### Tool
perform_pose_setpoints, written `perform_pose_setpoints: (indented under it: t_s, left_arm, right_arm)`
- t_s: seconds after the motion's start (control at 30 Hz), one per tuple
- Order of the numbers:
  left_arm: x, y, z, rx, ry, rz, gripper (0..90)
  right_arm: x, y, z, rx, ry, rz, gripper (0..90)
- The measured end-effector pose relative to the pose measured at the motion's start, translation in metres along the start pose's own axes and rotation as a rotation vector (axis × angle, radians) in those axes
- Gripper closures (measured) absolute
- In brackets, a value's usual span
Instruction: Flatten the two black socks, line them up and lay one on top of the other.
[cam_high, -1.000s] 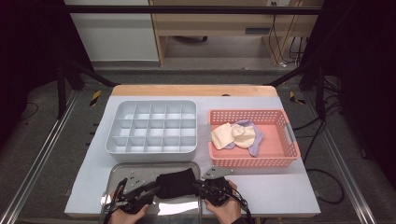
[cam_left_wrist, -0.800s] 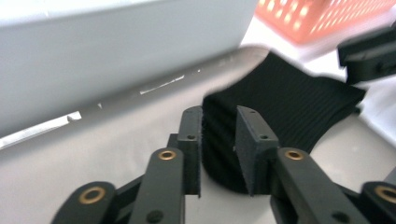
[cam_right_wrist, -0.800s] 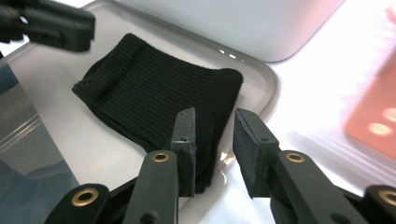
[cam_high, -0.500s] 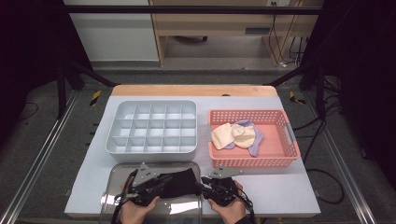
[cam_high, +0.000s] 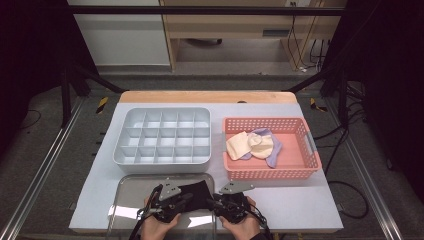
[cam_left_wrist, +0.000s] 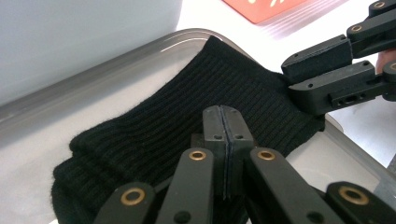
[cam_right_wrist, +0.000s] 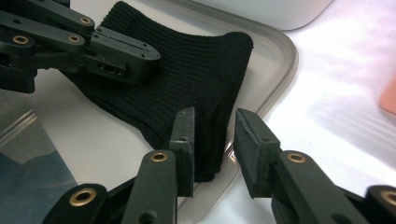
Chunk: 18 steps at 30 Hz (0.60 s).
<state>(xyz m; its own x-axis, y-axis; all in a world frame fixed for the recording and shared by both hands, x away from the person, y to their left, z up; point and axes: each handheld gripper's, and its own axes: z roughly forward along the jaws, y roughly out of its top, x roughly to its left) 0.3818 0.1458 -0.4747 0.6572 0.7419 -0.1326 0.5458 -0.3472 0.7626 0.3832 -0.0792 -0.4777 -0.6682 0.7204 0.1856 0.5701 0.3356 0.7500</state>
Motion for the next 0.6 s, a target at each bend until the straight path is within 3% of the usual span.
perform_pose_setpoints:
  t_s: [0.07,0.1,0.13,0.37,0.47,0.5,0.6]
  left_arm:
    - [0.000,-0.001,0.000,-0.001,0.002,0.004,88.5]
    - [0.000,-0.001,0.000,-0.002,0.001,0.002,88.5]
    - [0.000,-0.001,0.000,-0.003,0.001,0.000,88.6]
    - [-0.001,-0.001,0.000,-0.006,0.006,-0.002,88.7]
    - [-0.002,-0.001,0.000,-0.007,0.006,-0.006,88.8]
    - [-0.002,0.000,0.001,-0.014,-0.009,-0.024,88.8]
    - [-0.005,0.001,0.003,-0.016,-0.019,-0.028,88.8]
  right_arm:
    - [0.001,0.000,0.000,-0.002,-0.012,-0.005,71.1]
    - [0.002,0.000,-0.001,-0.002,-0.018,-0.008,77.4]
    - [0.002,0.000,-0.001,-0.002,0.008,-0.010,78.7]
    - [0.003,0.004,-0.001,0.018,0.006,0.003,81.9]
    - [0.004,0.009,-0.006,-0.027,0.017,-0.019,82.4]
    - [0.006,0.016,-0.015,-0.066,0.047,-0.019,82.7]
    - [0.010,0.021,-0.019,-0.088,0.073,-0.037,82.7]
